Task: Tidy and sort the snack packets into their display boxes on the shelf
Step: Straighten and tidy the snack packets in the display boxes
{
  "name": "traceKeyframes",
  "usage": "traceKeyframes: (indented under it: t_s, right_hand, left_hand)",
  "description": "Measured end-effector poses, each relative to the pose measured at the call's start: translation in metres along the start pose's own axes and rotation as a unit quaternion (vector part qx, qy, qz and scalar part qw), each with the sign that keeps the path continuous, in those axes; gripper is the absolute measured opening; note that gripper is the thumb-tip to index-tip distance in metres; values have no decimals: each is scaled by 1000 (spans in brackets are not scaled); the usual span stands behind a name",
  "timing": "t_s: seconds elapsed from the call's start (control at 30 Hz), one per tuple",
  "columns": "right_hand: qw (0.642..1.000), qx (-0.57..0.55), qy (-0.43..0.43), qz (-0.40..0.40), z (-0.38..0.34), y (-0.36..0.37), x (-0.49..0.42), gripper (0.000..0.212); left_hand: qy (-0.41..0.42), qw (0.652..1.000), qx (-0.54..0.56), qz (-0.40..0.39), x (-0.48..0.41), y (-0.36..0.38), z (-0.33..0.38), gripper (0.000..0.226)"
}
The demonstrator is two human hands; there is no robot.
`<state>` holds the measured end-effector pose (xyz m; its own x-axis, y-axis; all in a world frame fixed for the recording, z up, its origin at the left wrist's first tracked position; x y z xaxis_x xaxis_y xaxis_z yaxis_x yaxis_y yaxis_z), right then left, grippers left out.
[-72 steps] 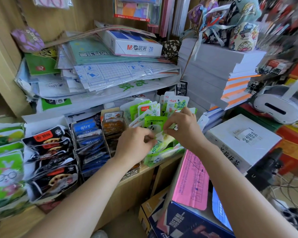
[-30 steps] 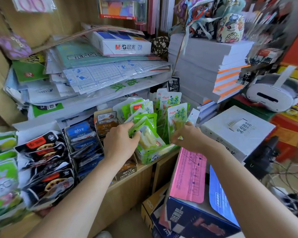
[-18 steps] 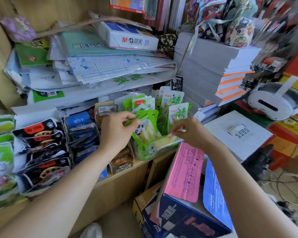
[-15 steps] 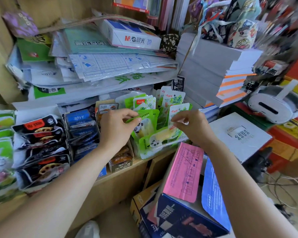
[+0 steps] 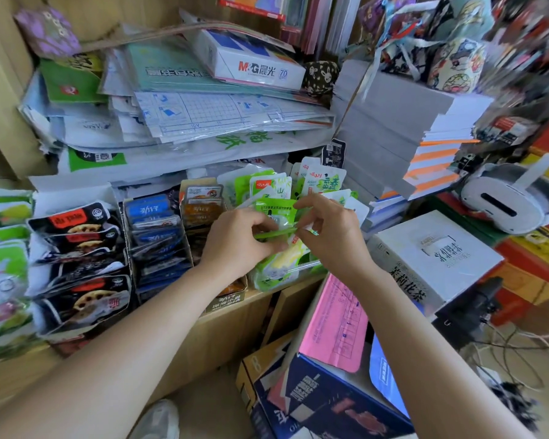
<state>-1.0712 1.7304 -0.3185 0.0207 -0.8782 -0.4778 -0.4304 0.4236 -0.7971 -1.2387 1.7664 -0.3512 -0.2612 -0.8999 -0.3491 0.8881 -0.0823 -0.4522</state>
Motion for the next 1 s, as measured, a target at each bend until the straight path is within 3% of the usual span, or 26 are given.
traceKeyframes:
  t_s: [0.2,0.4,0.53,0.6,0.67,0.87,1.0]
  right_hand:
    - [998,-53,44,-5,10,-9,4,30]
    - [986,-41,159,18,53,-13,16,46]
    - [952,-133,266,-73,83,12,30,25]
    - [934,-190,296,-69,90,17,34,10]
    - [909,-265,317,-56,90,17,34,11]
    - [835,-451,317,-12,81,5,22,17]
    - [841,-473,263,16,71,-4,13,19]
  left_hand:
    - [48,996,-72,29,-1,7,8,18]
    - [39,995,-75,56,-3,9,0,17]
    - [18,996,-60,60,-2,9,-2,18]
    - [11,997,-55,56,-3,8,-4,17]
    - [7,998,-47,48,-4,6,-4,15]
    - [18,998,52,6,-6,-9,0,15]
    - [18,996,71,50,-7,-22,0,10]
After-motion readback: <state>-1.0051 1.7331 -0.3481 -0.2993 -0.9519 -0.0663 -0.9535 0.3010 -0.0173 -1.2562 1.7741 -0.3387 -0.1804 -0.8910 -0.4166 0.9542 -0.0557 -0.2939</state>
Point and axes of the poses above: each hand's wrist, its own x-axis away from the middle knuckle, its own y-axis out of the palm, z = x × y, the point moved 6 cm from there along -x, towards the middle knuckle, and after that the axes turned 11 degrees about x, right-handed, at the moved point
